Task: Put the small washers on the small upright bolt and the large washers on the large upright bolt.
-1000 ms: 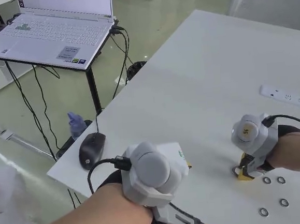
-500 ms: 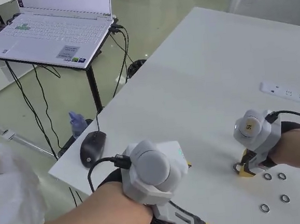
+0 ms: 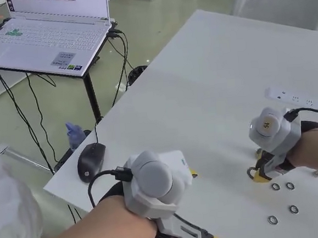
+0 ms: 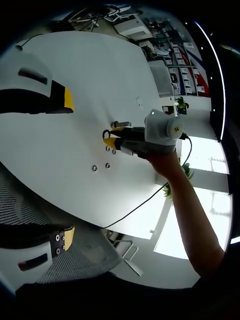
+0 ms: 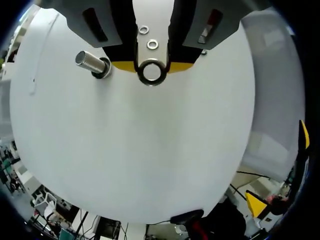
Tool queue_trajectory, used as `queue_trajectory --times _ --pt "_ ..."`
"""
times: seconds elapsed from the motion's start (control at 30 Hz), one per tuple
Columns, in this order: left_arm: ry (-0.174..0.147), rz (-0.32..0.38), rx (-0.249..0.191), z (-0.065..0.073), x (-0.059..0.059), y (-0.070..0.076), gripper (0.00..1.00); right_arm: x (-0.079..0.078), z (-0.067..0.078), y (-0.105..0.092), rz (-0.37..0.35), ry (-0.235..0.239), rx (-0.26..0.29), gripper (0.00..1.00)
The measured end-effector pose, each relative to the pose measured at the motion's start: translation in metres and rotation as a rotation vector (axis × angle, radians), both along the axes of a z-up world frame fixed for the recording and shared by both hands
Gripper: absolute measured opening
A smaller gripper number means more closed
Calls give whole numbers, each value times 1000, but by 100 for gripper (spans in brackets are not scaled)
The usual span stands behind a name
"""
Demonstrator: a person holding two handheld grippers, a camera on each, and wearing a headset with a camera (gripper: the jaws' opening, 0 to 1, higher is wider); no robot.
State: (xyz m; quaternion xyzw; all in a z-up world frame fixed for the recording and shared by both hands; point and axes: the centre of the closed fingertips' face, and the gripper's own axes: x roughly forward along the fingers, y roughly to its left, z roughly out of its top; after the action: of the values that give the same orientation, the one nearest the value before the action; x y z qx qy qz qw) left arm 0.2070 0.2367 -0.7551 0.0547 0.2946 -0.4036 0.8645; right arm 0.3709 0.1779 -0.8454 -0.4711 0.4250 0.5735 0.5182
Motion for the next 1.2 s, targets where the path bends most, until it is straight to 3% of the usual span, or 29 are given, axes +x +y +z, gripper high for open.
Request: queue_trajectory --times 0.33,0.4,0.73,1.2 --pt "-14 1 3 1 6 1 99 5 29 -14 -54 -24 22 22" --pt "-14 1 2 1 6 1 99 8 27 -18 -55 -26 17 22" --pt "-2 -26 12 0 7 0 98 19 46 -29 -80 -42 9 22" --pt "4 -30 13 -1 9 -3 96 46 59 -22 -118 -57 25 22"
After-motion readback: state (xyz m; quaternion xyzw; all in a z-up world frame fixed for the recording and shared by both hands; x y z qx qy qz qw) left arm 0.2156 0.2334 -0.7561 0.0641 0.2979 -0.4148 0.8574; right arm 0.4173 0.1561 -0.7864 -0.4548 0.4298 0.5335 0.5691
